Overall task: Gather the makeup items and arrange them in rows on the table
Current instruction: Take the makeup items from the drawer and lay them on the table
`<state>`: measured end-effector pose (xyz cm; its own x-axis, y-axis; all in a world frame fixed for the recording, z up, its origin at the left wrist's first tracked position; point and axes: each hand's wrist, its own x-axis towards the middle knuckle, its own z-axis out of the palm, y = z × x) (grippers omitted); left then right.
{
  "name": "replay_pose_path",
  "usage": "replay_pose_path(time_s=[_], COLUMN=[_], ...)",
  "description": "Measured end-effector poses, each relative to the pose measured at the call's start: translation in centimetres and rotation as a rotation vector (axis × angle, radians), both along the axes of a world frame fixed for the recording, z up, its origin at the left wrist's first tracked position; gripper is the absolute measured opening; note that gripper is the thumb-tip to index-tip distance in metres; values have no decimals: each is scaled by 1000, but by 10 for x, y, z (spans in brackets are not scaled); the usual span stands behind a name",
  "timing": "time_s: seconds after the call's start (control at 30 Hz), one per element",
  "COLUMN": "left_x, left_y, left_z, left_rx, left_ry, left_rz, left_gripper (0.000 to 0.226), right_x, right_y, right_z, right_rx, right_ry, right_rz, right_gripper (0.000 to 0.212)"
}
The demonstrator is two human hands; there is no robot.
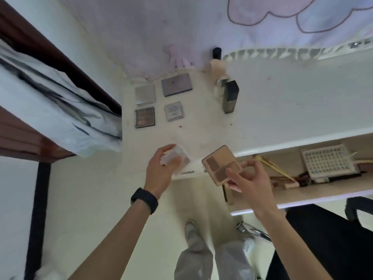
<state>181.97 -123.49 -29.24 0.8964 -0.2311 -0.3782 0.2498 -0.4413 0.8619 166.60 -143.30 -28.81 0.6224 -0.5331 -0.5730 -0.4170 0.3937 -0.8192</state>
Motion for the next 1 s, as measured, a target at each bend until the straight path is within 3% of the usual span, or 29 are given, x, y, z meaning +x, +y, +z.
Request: replay_pose_path(time_s=[0.2,0.43,0.57,0.67,1.0], left_x=[65,101,101,97,103], left_y=[55,76,75,73,68], left_z=[-8,-10,-14,-19,-9], left_rx=[126,221,302,300,373], left_ry=[-18,-73,-148,-174,-134], left_rz=[101,9,-53,-71,-173], left_gripper=[37,43,55,51,48], right_x=[92,172,180,178,157], right_y=[30,47,52,56,73], right_z=[6,-14,-27,-32,-45], right_rx=[-271,-598,-832,-937,-868], right_ry=[3,56,144,171,54], right_rz=[241,520,519,483,341], right_gripper=[15,33,38,35,34])
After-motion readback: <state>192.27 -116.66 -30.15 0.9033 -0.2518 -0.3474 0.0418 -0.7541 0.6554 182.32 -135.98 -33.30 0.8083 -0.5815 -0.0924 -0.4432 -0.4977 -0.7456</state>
